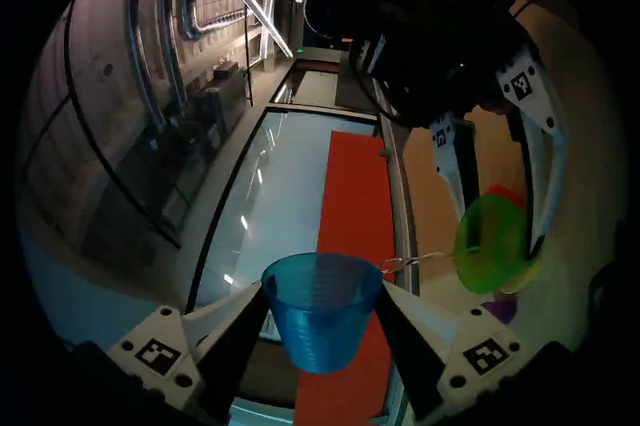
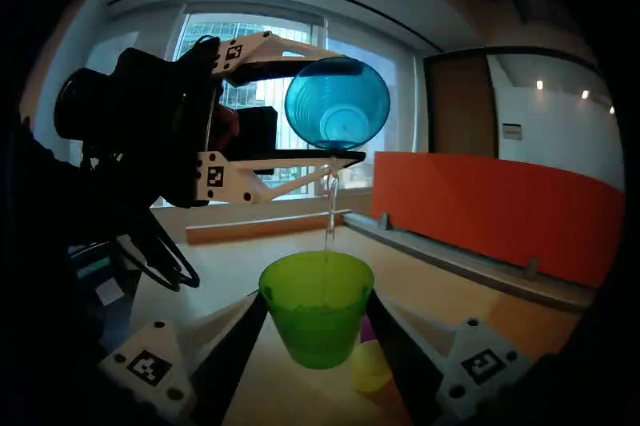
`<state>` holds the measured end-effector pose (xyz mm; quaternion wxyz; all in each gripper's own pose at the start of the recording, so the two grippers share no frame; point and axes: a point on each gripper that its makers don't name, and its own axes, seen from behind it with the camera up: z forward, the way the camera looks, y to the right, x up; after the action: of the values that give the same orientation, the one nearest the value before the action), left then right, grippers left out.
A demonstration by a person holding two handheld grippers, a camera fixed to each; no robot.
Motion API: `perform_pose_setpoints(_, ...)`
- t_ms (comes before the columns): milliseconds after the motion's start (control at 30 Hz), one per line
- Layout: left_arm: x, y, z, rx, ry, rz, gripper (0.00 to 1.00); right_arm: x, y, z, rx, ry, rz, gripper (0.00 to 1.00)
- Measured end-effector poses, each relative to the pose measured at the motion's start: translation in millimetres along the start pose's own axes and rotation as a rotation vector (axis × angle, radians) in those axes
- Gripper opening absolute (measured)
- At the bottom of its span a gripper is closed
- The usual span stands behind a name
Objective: Pour water
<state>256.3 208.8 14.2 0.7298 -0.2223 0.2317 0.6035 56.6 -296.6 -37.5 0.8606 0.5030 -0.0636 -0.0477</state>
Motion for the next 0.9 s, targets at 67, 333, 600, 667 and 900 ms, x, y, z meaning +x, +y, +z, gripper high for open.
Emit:
perform_pose_setpoints(67, 0.7, -0.1, 0.0, -0.001, 0.001, 0.008, 0.86, 0.6, 0.1, 0.2, 0.0, 0.0, 0.0, 0.89)
perform_pose_setpoints(333, 4.6, -0.8, -0.5, 0.0, 0.008, 0.041, 0.86, 1.3, 0.6, -0.1, -0.001, 0.002, -0.001, 0.89)
perform_pose_setpoints(600, 3.6, -4.0, -1.7, 0.006, 0.002, 0.081, 0.86, 1.0, 2.2, -0.9, -0.006, 0.0, -0.003, 0.89)
perform_pose_setpoints(667, 4.7, -5.5, -2.4, 0.009, 0.003, 0.091, 0.86, 1.3, 2.8, -0.8, -0.007, 0.002, -0.003, 0.89)
perform_pose_setpoints(900, 10.3, -9.9, -2.7, 0.018, 0.01, 0.13, 0.86, 1.9, 4.1, -0.2, -0.009, 0.002, -0.002, 0.89)
